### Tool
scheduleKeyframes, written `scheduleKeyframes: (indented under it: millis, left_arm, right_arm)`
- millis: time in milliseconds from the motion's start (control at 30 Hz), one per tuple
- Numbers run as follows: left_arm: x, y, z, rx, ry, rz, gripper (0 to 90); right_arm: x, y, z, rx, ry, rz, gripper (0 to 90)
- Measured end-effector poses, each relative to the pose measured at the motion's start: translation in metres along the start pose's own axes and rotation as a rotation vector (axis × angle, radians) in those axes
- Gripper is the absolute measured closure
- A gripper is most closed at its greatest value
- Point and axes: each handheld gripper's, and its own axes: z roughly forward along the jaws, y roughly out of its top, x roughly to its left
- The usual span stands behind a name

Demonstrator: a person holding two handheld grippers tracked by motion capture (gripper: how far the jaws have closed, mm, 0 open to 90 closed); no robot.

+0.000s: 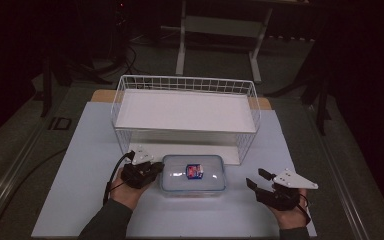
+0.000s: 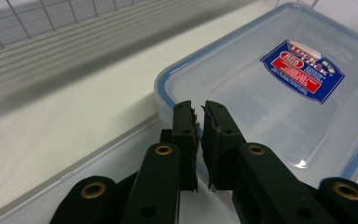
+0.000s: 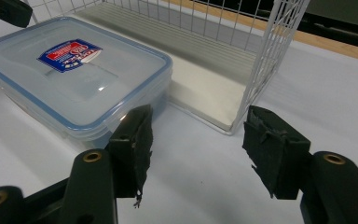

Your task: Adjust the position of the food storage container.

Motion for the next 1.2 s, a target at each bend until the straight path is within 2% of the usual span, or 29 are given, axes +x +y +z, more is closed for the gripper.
scheduleKeyframes:
  millis: [133, 200, 367, 400, 433, 500, 667, 867, 1200]
  left_arm:
    - [0.0, -0.001, -0.005, -0.023, -0.007, 0.008, 73.1]
    - [0.002, -0.002, -0.011, -0.055, -0.016, 0.008, 66.8]
    - [0.011, -0.003, -0.025, -0.113, -0.015, -0.052, 58.1]
    - [0.011, -0.003, -0.025, -0.113, -0.015, -0.052, 57.0]
    - [0.014, -0.004, -0.029, -0.131, -0.016, -0.078, 56.1]
    - [0.017, -0.005, -0.032, -0.139, -0.015, -0.089, 54.7]
    - [0.017, -0.005, -0.036, -0.138, 0.004, -0.071, 51.5]
    - [0.013, -0.006, -0.038, -0.15, -0.008, -0.053, 46.4]
    - [0.006, -0.006, -0.034, -0.134, -0.034, -0.041, 41.5]
  right_arm:
    - [0.0, 0.001, 0.0, -0.005, 0.0, 0.0, 41.5]
    - [0.001, 0.001, 0.0, -0.005, 0.002, 0.002, 41.4]
    - [0.002, 0.002, 0.002, -0.005, 0.009, 0.004, 41.4]
    - [0.003, 0.003, 0.003, -0.004, 0.011, 0.005, 41.4]
    - [0.003, 0.003, 0.004, -0.004, 0.014, 0.006, 41.4]
    - [0.005, 0.004, 0.005, -0.004, 0.017, 0.004, 41.4]
    - [0.007, 0.007, 0.01, -0.008, 0.026, 0.006, 41.4]
    - [0.009, 0.012, 0.016, -0.021, 0.044, 0.018, 40.8]
    - [0.018, 0.019, 0.036, -0.005, 0.104, 0.021, 39.5]
